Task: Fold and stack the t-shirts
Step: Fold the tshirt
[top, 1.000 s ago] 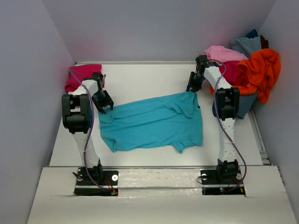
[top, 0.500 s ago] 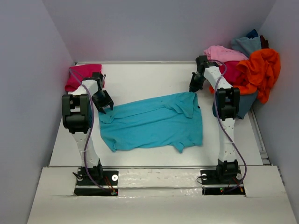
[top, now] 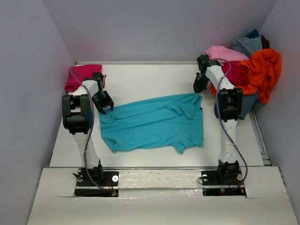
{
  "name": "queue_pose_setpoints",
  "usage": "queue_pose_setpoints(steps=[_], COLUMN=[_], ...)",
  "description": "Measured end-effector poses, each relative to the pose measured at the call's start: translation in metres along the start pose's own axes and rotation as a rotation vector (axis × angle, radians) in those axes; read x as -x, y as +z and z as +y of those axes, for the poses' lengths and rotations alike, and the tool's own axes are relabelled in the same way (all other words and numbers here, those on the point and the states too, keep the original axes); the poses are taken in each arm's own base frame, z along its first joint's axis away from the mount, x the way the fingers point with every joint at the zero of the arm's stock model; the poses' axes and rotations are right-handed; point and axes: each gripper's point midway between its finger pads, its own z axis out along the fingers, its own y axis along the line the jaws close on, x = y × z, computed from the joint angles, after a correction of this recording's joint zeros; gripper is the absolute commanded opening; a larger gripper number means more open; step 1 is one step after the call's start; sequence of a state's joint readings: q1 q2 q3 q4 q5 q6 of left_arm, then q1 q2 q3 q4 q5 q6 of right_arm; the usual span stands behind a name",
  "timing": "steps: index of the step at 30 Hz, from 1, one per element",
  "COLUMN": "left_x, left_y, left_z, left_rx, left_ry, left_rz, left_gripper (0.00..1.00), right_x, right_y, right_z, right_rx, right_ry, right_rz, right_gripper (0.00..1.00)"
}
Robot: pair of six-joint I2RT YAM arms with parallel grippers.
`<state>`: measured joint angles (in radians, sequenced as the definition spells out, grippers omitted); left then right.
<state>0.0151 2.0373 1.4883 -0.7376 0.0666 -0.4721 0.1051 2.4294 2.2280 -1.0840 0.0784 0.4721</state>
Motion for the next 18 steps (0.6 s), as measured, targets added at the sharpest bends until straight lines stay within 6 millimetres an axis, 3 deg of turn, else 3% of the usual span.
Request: queue_pose_setpoints(steps=[18], left_x=[0.000], left_y=[0.000], left_z=[0.000], left_rx=[0.001], left_ry=[0.000], left_rz=[-0.001], left_gripper=[0.57], right_x=[0.007], right_y=[-0.010], right_z=[-0.017], right_rx=[-0.030], right_ry=[0.026], right_rz=[0.005], right_gripper=[0.12])
